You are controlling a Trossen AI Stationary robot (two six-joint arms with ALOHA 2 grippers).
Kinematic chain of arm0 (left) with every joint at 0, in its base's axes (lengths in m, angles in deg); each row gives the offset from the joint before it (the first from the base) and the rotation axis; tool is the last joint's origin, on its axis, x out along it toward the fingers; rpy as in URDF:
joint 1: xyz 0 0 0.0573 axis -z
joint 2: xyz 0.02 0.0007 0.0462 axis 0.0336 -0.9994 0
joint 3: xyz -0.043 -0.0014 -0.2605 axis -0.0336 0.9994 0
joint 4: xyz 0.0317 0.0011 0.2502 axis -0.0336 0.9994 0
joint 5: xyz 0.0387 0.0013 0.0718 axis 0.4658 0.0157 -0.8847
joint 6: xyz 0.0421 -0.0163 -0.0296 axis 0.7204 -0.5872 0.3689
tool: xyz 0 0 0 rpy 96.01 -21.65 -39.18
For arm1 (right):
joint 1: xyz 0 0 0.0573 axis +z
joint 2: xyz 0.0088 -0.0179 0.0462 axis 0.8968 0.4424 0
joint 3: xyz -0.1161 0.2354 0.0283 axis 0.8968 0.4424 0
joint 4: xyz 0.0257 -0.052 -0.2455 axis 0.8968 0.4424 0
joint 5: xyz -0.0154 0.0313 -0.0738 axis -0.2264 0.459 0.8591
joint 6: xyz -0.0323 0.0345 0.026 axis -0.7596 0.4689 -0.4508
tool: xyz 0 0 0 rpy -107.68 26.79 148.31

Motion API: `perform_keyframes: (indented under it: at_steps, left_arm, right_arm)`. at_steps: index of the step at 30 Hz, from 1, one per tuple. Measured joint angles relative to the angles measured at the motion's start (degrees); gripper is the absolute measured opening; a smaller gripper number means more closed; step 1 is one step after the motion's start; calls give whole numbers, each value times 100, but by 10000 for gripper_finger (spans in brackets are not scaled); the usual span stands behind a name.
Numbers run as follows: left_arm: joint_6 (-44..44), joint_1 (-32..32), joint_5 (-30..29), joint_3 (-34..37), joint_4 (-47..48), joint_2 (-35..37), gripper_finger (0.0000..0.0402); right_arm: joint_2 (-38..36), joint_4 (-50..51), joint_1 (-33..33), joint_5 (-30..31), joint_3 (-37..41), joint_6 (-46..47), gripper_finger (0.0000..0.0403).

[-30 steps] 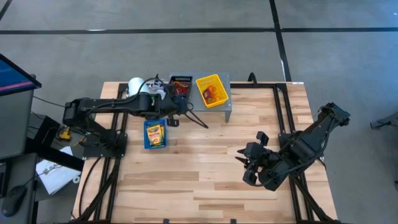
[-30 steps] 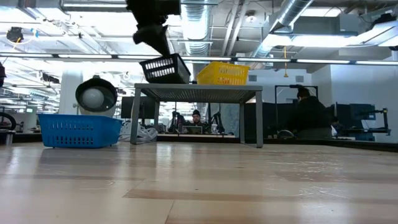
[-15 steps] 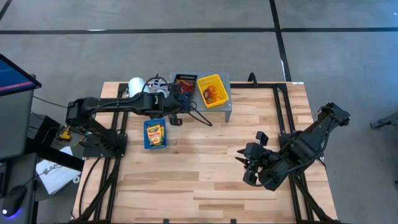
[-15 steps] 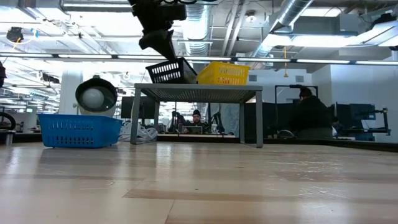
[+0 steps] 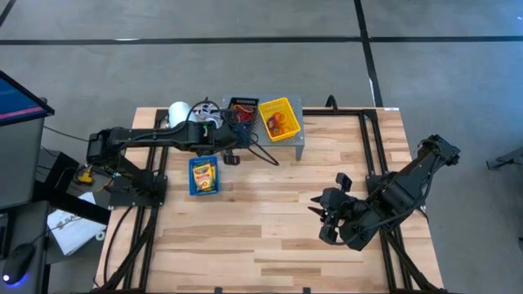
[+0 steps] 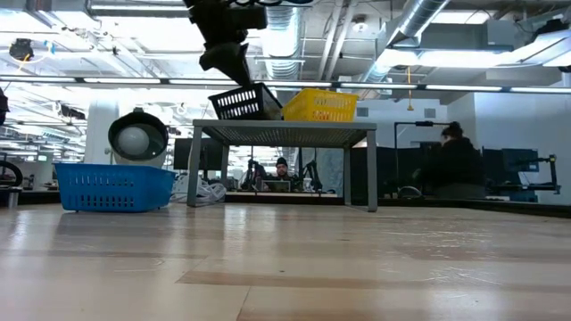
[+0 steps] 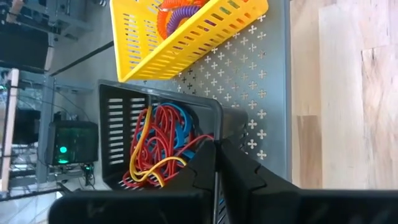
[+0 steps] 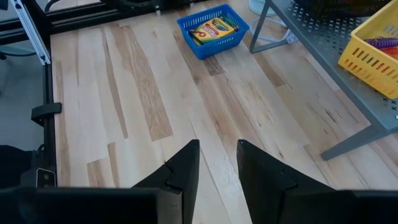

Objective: Pick & Place Office Desk Supplies
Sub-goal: Put the black bin with rubber bands on the shelf

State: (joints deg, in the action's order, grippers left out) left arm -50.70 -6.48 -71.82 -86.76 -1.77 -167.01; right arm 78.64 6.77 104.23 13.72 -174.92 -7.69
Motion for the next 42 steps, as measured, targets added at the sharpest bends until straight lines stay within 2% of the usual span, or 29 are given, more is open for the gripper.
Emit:
perform_keyframes:
  at_steps: [12, 17, 27, 42]
  left_arm:
    - [-242, 0, 10, 0, 222, 0, 18]
    - [-249, 2, 263, 0, 234, 0, 28]
    - [-270, 2, 250, -3, 211, 2, 70]
    - [-334, 30, 310, -520, 431, 45, 121]
  right_arm:
    - [0, -22, 0, -2, 0, 2, 103]
    - [0, -24, 0, -8, 0, 3, 103]
    - [-2, -26, 0, -18, 0, 4, 103]
    - [-4, -28, 0, -142, 0, -53, 103]
